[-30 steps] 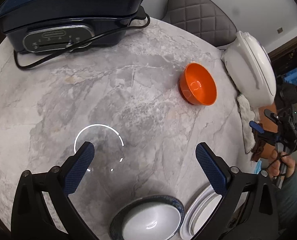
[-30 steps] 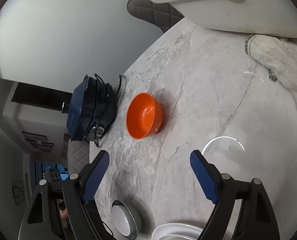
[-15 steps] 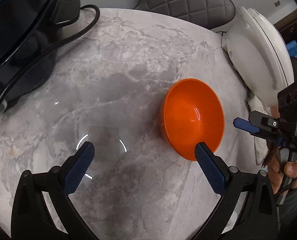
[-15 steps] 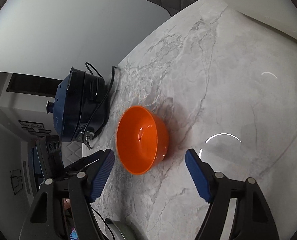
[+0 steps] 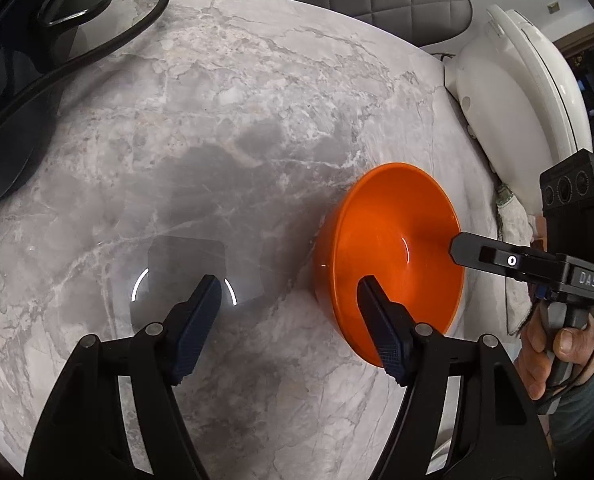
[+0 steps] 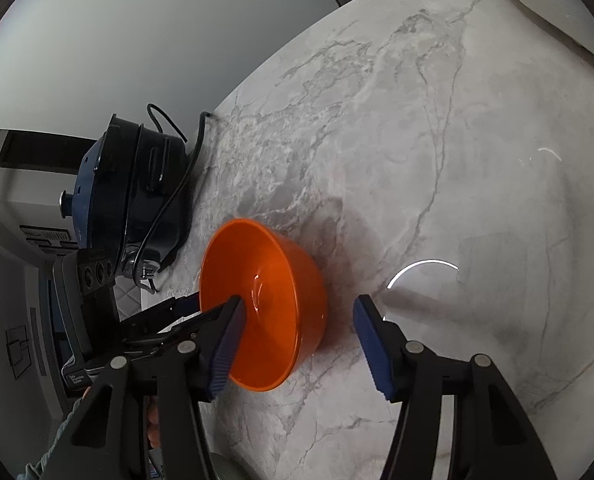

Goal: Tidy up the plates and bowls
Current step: 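Move the right gripper to the orange bowl and close on its rim, then lift the orange bowl and carry it toward the nested bowls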

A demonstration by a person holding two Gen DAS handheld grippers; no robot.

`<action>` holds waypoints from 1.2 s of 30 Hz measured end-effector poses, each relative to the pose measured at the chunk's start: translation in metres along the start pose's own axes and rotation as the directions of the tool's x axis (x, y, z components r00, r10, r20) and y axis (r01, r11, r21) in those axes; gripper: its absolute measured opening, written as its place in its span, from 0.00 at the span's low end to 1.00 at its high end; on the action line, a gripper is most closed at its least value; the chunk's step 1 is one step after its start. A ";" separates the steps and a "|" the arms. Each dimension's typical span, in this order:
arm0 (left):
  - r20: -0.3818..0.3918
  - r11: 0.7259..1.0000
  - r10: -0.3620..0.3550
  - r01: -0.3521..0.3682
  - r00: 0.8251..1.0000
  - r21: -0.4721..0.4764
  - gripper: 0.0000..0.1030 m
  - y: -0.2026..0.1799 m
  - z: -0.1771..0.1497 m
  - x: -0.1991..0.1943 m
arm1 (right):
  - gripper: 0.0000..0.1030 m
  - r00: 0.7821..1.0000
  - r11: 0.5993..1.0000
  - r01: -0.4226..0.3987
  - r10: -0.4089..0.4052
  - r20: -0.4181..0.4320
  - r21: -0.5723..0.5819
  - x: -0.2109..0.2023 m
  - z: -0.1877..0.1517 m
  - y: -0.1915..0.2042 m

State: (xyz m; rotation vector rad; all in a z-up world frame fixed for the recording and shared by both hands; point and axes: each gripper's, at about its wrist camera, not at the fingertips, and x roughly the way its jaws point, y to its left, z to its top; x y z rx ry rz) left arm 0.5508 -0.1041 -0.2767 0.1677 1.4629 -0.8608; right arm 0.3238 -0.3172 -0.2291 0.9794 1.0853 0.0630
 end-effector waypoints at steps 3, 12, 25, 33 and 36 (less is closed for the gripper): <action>-0.002 1.000 -0.011 0.011 1.000 0.005 0.54 0.001 -0.001 -0.001 | 0.52 1.000 1.000 0.007 -0.007 -0.008 0.003 0.003 0.004 0.000; -0.021 0.998 -0.057 0.058 0.998 0.014 0.22 -0.005 0.000 0.002 | 0.30 0.999 1.000 0.016 -0.015 -0.050 0.017 0.012 0.006 -0.002; -0.030 0.997 -0.083 0.083 0.996 0.004 0.15 -0.010 -0.002 0.006 | 0.19 0.998 0.999 -0.011 0.014 -0.068 0.046 0.013 0.007 -0.004; -0.018 0.997 -0.078 0.078 0.997 0.000 0.15 -0.008 -0.009 -0.014 | 0.19 0.998 0.999 -0.012 0.014 -0.066 0.034 0.010 0.006 0.011; -0.002 0.997 -0.078 0.078 0.997 -0.006 0.15 -0.006 -0.017 -0.030 | 0.20 0.998 1.000 -0.020 0.022 -0.066 0.018 0.007 0.002 0.022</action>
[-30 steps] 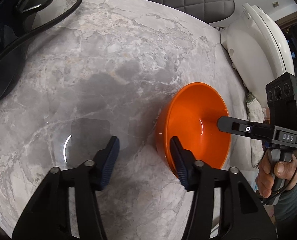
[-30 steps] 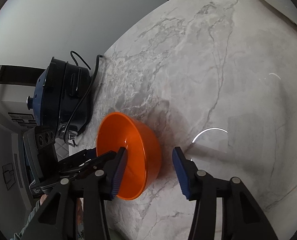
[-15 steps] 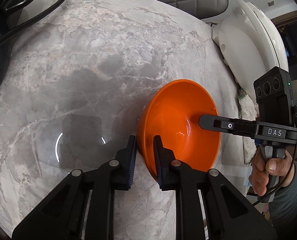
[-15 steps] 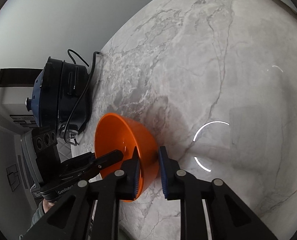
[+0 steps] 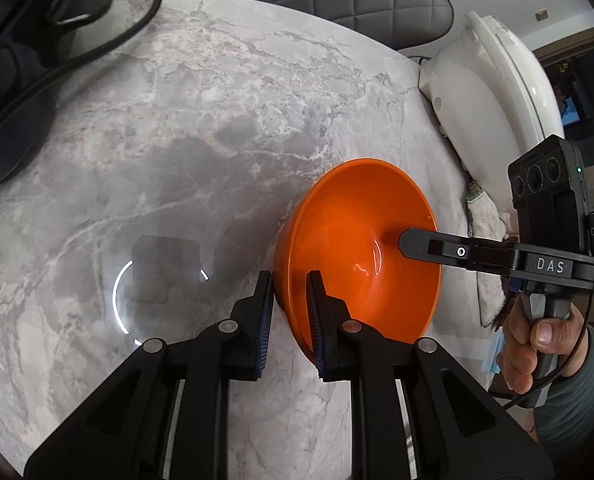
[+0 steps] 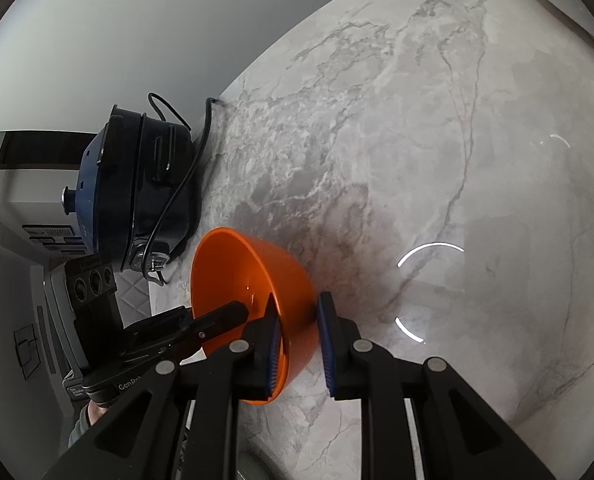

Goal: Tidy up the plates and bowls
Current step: 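Lift the orange bowl and carry it toward the nested bowls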

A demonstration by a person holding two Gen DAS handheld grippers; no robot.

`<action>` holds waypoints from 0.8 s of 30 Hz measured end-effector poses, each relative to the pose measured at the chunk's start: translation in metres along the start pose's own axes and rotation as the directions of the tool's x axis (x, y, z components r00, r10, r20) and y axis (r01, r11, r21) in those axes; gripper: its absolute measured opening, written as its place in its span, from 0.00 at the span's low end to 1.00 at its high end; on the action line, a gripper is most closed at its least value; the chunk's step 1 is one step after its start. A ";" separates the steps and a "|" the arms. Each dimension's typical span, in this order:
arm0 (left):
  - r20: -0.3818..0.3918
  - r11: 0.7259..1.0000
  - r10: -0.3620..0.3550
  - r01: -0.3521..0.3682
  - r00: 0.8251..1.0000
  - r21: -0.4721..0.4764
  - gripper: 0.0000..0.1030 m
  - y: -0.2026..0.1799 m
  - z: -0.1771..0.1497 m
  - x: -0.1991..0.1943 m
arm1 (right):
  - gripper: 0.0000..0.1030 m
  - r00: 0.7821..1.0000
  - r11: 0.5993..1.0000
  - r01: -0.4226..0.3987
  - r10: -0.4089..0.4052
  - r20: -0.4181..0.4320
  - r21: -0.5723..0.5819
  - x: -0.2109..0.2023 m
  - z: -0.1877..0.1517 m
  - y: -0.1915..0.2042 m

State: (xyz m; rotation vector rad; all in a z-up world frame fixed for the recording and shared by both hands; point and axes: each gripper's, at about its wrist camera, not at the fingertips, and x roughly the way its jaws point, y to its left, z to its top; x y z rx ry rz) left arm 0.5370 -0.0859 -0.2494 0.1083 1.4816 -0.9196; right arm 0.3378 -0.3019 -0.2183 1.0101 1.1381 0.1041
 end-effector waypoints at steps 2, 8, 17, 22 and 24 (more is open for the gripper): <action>0.013 1.000 0.005 -0.005 1.000 0.000 0.15 0.000 -0.008 -0.014 | 0.20 1.000 1.000 -0.006 0.006 -0.002 -0.014 -0.002 -0.004 0.009; 0.057 1.000 0.018 -0.016 0.998 -0.021 0.15 0.001 -0.041 -0.064 | 0.20 0.999 0.998 -0.030 0.029 -0.014 -0.063 -0.007 -0.026 0.046; 0.141 0.998 0.032 -0.023 0.989 -0.058 0.15 0.005 -0.115 -0.141 | 0.20 0.997 0.985 -0.071 0.065 -0.046 -0.159 -0.014 -0.077 0.104; 0.180 0.996 0.040 -0.026 0.983 -0.081 0.15 0.010 -0.161 -0.176 | 0.21 0.995 0.975 -0.087 0.075 -0.067 -0.205 -0.014 -0.108 0.131; 0.191 0.996 0.043 -0.026 0.981 -0.090 0.15 0.011 -0.180 -0.190 | 0.21 0.994 0.972 -0.093 0.078 -0.076 -0.218 -0.012 -0.120 0.139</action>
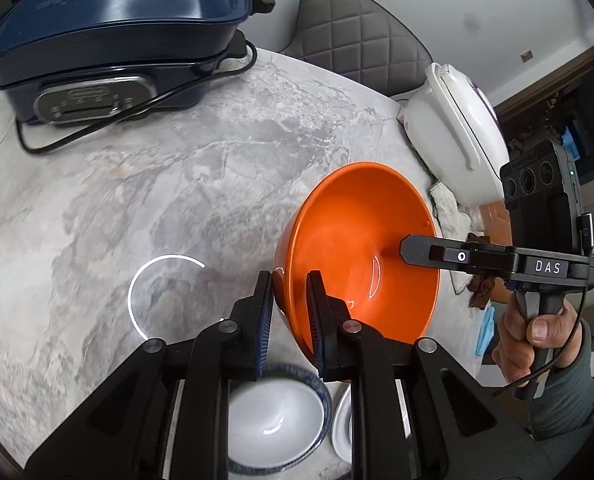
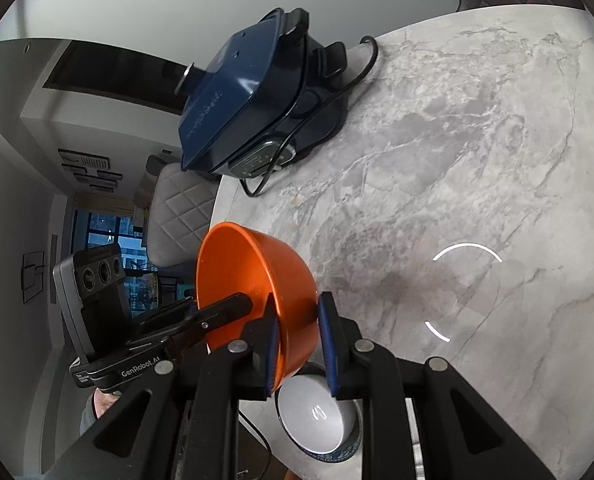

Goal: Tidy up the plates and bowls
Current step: 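Lift the orange bowl and carry it toward the nested bowls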

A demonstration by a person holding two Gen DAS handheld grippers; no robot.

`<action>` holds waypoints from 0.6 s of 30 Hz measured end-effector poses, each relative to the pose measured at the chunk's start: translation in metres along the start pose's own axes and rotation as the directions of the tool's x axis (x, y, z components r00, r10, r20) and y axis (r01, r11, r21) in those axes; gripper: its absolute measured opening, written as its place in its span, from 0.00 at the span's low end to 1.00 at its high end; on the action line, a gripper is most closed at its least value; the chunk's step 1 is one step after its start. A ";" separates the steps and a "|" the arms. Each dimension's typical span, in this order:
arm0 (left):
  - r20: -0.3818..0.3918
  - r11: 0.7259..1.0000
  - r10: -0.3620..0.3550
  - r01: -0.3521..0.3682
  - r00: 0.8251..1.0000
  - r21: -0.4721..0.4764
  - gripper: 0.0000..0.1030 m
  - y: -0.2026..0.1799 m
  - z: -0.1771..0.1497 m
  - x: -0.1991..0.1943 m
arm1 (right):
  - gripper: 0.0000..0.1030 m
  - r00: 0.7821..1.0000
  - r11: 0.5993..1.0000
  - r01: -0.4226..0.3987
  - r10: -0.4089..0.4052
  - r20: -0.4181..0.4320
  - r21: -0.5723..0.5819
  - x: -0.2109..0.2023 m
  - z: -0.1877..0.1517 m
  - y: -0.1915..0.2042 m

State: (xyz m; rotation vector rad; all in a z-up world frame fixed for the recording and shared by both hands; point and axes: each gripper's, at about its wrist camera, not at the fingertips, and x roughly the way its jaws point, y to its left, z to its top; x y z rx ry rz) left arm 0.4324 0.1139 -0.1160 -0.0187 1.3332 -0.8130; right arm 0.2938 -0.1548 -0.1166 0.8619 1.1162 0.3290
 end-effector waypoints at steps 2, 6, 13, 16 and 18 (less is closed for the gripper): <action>0.007 1.000 0.002 -0.002 1.000 -0.010 0.15 0.003 -0.015 -0.012 | 0.21 1.000 1.000 -0.003 0.003 -0.011 -0.015 0.004 -0.010 0.009; 0.014 1.000 0.004 -0.004 1.000 -0.031 0.15 0.009 -0.048 -0.030 | 0.21 1.000 0.999 -0.004 0.003 -0.031 -0.034 0.011 -0.033 0.024; -0.006 0.997 0.000 -0.001 1.000 -0.074 0.15 0.025 -0.099 -0.031 | 0.21 0.997 0.999 0.010 -0.012 -0.070 -0.036 0.028 -0.074 0.030; -0.021 0.996 -0.003 0.001 1.000 -0.093 0.15 0.031 -0.115 -0.023 | 0.21 0.996 0.999 0.027 -0.030 -0.087 -0.033 0.035 -0.088 0.029; -0.032 0.994 -0.004 0.001 0.999 -0.106 0.15 0.034 -0.127 -0.017 | 0.21 0.995 0.999 0.036 -0.039 -0.097 -0.029 0.039 -0.096 0.026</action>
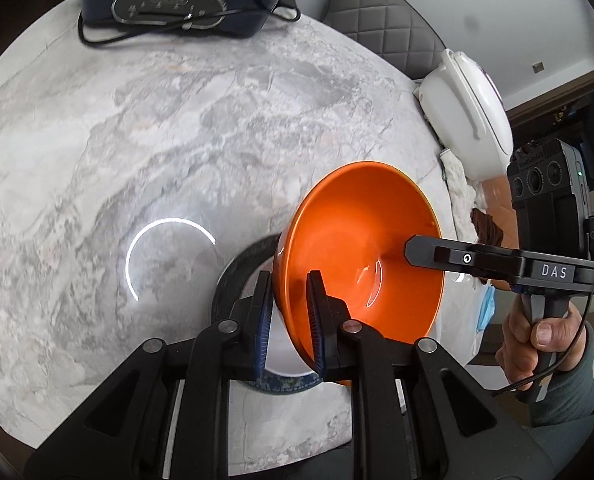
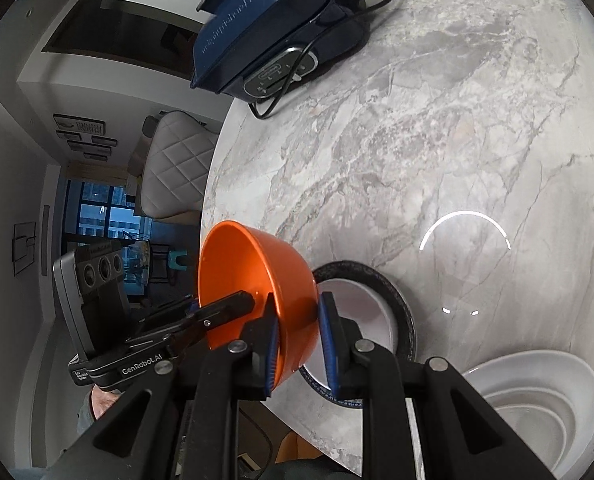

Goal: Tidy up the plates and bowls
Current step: 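Lift the orange bowl and carry it toward the nested bowls, then lower the orange bowl into the small white bowl and open the right gripper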

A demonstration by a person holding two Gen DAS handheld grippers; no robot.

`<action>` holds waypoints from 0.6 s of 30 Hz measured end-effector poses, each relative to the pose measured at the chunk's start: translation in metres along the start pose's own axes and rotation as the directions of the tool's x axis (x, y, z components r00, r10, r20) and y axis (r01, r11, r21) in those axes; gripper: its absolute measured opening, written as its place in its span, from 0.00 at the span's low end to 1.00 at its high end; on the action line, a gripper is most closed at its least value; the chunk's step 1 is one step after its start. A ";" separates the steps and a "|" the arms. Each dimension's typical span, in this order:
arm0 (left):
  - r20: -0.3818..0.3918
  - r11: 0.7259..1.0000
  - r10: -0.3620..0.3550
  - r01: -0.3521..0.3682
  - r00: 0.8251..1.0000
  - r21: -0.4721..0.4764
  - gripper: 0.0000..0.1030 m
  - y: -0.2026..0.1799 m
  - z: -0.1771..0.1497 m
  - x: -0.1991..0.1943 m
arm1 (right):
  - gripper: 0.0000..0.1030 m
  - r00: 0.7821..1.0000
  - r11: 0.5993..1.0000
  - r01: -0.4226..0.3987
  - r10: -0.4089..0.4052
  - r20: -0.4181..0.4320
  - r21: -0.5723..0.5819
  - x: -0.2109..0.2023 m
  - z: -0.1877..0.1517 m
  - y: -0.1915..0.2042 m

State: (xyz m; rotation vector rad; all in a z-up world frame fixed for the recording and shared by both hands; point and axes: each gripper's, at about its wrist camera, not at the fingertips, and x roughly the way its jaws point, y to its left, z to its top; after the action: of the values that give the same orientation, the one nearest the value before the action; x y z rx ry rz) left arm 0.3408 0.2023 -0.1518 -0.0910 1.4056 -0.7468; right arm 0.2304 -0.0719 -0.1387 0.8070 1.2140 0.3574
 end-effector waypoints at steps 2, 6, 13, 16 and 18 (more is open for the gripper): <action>-0.010 1.000 0.003 -0.003 1.000 -0.005 0.15 0.002 -0.007 0.007 | 0.21 1.000 1.000 0.015 -0.015 -0.008 0.004 0.004 -0.008 -0.001; -0.033 1.000 0.022 -0.023 0.999 -0.011 0.15 0.006 -0.023 0.023 | 0.21 0.999 0.999 0.038 -0.037 -0.025 0.017 0.015 -0.022 -0.008; -0.062 0.998 0.059 -0.060 0.996 -0.012 0.15 0.010 -0.033 0.048 | 0.21 0.996 0.997 0.070 -0.068 -0.050 0.037 0.028 -0.036 -0.022; -0.072 0.997 0.074 -0.075 0.995 -0.005 0.15 0.009 -0.033 0.057 | 0.21 0.995 0.996 0.082 -0.080 -0.054 0.039 0.031 -0.037 -0.027; -0.075 0.997 0.081 -0.081 0.994 0.001 0.15 0.007 -0.033 0.061 | 0.21 0.995 0.995 0.086 -0.083 -0.055 0.048 0.032 -0.038 -0.031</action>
State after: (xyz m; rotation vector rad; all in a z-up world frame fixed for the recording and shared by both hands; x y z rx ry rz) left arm 0.3124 0.1883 -0.2145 -0.0071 1.4727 -0.6872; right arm 0.2012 -0.0587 -0.1876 0.7905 1.3070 0.2816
